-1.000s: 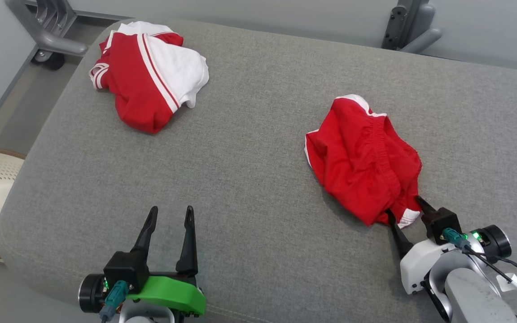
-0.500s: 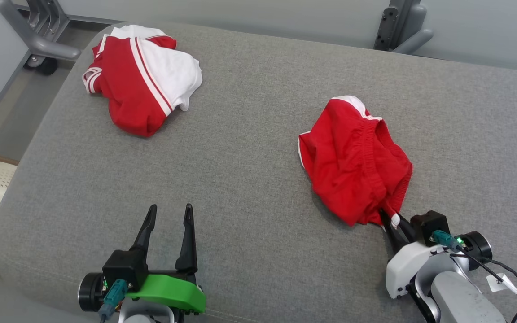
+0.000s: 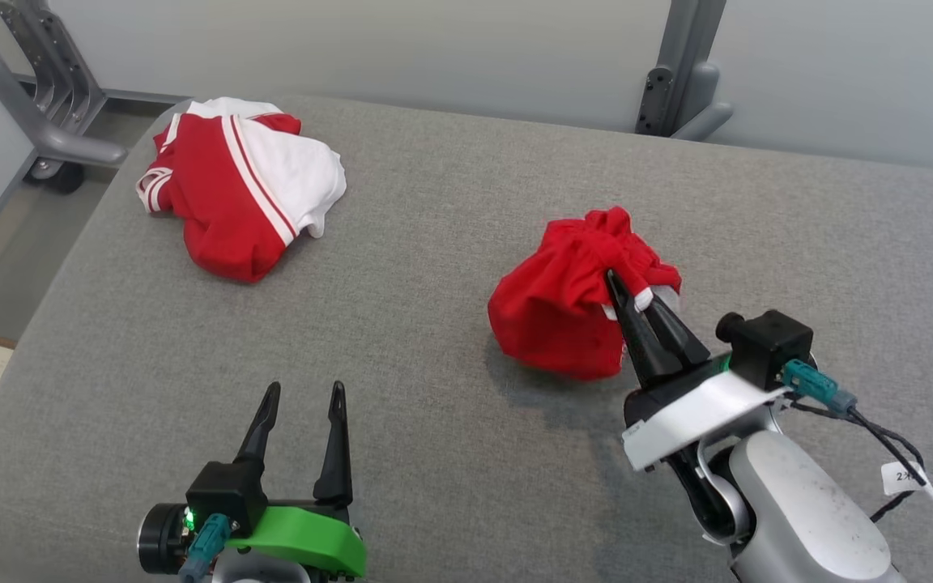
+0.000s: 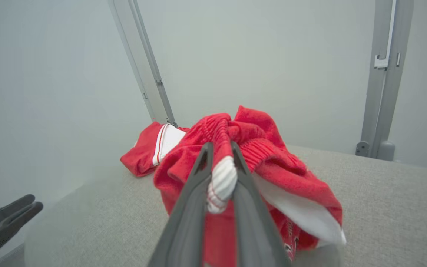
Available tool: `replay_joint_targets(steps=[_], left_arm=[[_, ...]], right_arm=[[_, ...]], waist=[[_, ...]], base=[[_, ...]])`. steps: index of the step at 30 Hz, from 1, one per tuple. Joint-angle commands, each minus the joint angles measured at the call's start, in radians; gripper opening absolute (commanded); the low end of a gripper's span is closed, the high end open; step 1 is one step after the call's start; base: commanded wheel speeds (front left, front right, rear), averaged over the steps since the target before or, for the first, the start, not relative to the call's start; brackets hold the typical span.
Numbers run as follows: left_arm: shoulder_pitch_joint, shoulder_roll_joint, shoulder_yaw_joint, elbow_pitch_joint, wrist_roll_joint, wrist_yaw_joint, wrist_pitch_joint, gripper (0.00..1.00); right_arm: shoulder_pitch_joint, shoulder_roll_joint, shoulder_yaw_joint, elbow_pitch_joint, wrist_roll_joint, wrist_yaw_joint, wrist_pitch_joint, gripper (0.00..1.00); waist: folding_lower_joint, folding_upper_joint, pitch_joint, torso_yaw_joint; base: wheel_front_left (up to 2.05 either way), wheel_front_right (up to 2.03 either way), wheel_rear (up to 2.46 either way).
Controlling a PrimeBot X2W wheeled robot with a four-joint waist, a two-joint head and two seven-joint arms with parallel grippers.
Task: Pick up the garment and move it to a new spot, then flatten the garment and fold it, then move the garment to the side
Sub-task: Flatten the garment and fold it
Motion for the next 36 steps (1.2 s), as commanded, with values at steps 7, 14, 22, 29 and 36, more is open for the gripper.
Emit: replay_joint_targets(steps=[7,14,22,29,36], left_arm=[[0.023,0.001,0.000,0.006,0.013,-0.011,-0.001,1.00],[0.029,0.001,-0.008,0.007,0.014,-0.012,-0.001,1.00],[0.025,0.001,-0.024,0.010,0.011,-0.017,-0.001,1.00],[0.020,0.001,-0.028,0.013,0.016,-0.023,-0.001,1.00],[0.006,0.001,-0.037,0.010,0.017,-0.028,-0.001,1.00]], right_arm=[[-0.065,0.023,0.012,-0.117,0.099,0.000,-0.001,0.00],[-0.115,0.055,-0.001,-0.126,0.204,0.000,0.004,0.00],[-0.085,0.074,-0.180,0.112,0.263,0.000,0.000,0.00],[-0.075,0.067,-0.385,0.296,0.256,0.000,-0.002,0.00],[-0.091,0.022,-0.509,0.374,0.160,0.000,-0.002,0.00]], waist=[[-0.0001,0.0000,-0.061,-0.026],[-0.0001,0.0000,-0.081,-0.025],[-0.0001,0.0000,-0.073,-0.020],[-0.0001,0.0000,-0.046,-0.024],[-0.0001,0.0000,-0.025,-0.037]], base=[[0.00,0.00,0.00],[0.00,0.00,0.00],[0.00,0.00,0.00],[0.00,0.00,0.00],[0.00,0.00,0.00]])
